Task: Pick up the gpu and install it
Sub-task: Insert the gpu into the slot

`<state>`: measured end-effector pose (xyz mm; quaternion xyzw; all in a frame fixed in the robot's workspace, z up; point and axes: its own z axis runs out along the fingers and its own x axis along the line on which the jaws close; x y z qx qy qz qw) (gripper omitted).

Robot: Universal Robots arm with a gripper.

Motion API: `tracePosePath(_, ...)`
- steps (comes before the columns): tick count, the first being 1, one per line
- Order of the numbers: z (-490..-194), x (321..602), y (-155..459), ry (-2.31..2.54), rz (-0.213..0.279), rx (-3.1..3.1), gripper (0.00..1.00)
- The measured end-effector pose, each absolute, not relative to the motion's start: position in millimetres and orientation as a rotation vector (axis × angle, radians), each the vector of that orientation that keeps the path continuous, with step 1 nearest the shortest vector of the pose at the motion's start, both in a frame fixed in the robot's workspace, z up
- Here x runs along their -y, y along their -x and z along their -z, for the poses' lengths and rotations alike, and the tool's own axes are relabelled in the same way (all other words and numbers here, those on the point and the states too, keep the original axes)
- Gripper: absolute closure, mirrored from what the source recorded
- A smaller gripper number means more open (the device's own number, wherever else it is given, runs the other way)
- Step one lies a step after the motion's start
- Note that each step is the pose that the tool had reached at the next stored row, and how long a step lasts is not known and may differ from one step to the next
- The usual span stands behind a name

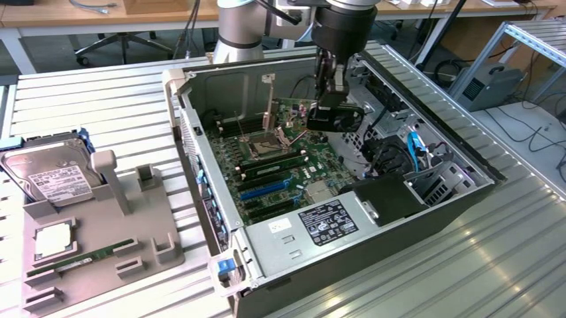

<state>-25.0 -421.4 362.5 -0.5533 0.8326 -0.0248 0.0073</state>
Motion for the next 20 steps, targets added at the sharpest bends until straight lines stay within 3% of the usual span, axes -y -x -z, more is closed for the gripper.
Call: tracePosePath(20, -362.1, 421.4, 25.0, 1.978, 0.075, -2.415, 0.73)
